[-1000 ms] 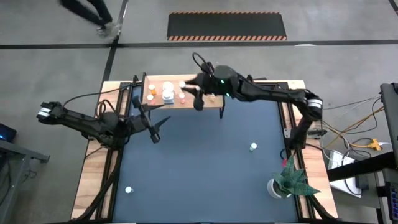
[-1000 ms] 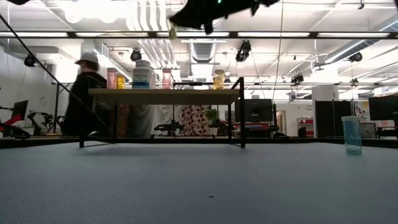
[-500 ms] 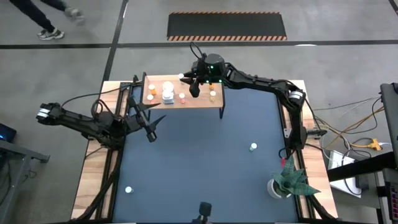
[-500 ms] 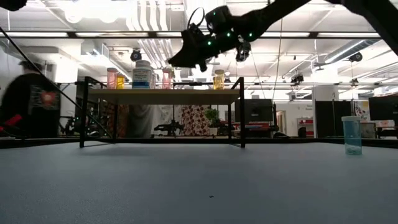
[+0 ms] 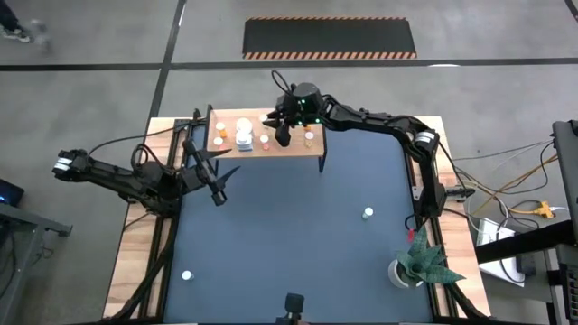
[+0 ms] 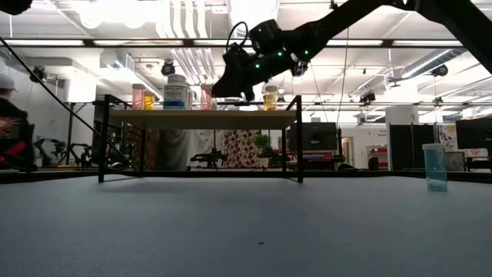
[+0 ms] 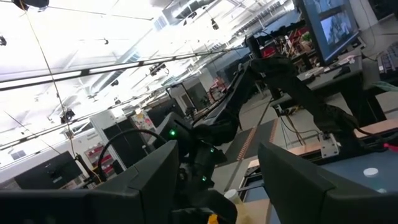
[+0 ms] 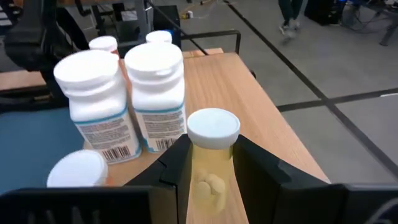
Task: Pick and place medicine bottles onto shelf by color
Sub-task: Put the green pill bottle on the shelf
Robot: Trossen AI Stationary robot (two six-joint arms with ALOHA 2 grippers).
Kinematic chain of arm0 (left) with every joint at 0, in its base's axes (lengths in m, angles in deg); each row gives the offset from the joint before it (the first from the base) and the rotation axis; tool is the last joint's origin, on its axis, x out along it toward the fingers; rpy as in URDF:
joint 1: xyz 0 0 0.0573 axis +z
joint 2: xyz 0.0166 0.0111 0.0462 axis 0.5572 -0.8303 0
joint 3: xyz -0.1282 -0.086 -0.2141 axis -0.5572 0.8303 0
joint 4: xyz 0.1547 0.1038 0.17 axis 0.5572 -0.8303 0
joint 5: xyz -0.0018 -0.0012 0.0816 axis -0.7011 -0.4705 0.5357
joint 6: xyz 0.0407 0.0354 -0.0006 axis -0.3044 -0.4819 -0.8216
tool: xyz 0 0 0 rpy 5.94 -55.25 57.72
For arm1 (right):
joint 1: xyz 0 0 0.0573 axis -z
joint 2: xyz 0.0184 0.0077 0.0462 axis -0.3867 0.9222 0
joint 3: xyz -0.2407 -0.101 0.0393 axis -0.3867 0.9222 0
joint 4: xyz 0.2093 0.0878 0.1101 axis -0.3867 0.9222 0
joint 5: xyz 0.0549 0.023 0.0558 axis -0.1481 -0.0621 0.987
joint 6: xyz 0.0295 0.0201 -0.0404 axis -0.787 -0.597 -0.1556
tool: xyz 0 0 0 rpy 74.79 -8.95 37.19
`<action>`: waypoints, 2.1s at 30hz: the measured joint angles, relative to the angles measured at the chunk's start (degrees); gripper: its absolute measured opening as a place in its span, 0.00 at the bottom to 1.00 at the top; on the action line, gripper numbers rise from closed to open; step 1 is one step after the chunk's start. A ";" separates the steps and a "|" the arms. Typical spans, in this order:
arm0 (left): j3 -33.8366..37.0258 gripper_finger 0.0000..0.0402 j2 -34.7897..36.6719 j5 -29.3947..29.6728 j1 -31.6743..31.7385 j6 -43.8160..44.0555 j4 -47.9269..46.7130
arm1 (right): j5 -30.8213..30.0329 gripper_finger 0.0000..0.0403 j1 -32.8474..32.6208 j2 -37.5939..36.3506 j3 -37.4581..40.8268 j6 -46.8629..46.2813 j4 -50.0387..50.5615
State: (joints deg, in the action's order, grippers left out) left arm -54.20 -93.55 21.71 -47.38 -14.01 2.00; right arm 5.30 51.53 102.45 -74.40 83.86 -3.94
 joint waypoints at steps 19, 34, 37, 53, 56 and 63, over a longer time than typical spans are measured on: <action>0.00 0.51 -0.21 -0.28 -0.02 -0.02 0.00 | 0.39 0.24 -0.39 0.11 0.07 2.23 2.81; 0.00 0.51 -0.25 -0.30 -0.02 -0.01 0.02 | 0.37 0.34 -0.39 0.11 0.11 3.13 5.26; 0.00 0.51 -0.25 -0.30 -0.01 -0.02 0.04 | 0.17 0.34 -0.39 0.00 0.11 3.26 5.70; 0.00 0.51 -0.26 -0.30 0.00 0.00 0.03 | -0.13 0.35 -0.39 -5.64 0.11 3.95 11.71; 0.00 0.51 -0.27 -0.30 0.00 0.00 0.03 | -0.48 0.34 -0.39 -6.66 0.11 4.56 13.51; 0.00 0.51 -0.27 -0.30 0.02 0.00 0.04 | -5.66 0.23 -0.52 -7.37 -0.55 8.38 21.24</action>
State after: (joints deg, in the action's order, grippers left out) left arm -54.20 -93.82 21.41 -47.36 -14.01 2.05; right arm -0.36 51.00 95.08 -74.95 92.24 17.30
